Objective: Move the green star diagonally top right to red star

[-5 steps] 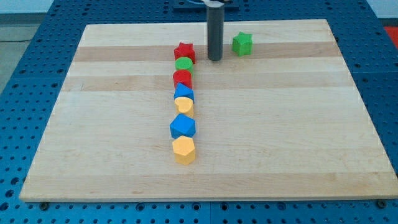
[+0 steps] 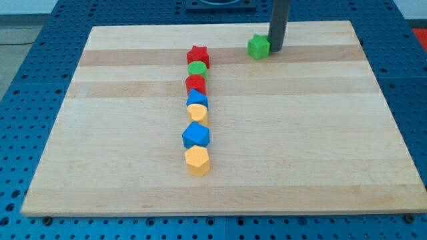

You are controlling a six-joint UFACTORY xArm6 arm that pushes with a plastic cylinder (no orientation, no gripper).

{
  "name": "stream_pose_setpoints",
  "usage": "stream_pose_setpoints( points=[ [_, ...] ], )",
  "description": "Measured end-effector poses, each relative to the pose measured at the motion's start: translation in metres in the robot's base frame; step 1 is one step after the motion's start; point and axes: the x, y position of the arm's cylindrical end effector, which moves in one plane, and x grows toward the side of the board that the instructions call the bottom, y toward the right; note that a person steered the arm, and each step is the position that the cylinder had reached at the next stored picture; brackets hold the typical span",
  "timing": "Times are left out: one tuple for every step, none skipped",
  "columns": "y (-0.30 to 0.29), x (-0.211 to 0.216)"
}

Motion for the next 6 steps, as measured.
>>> stream_pose_setpoints(
  points=[
    [-0.007,0.009],
    [-0.016,0.018],
    [-0.037,0.018],
    [-0.061,0.014],
    [-0.080,0.005],
    [-0.080,0.004]
  ],
)
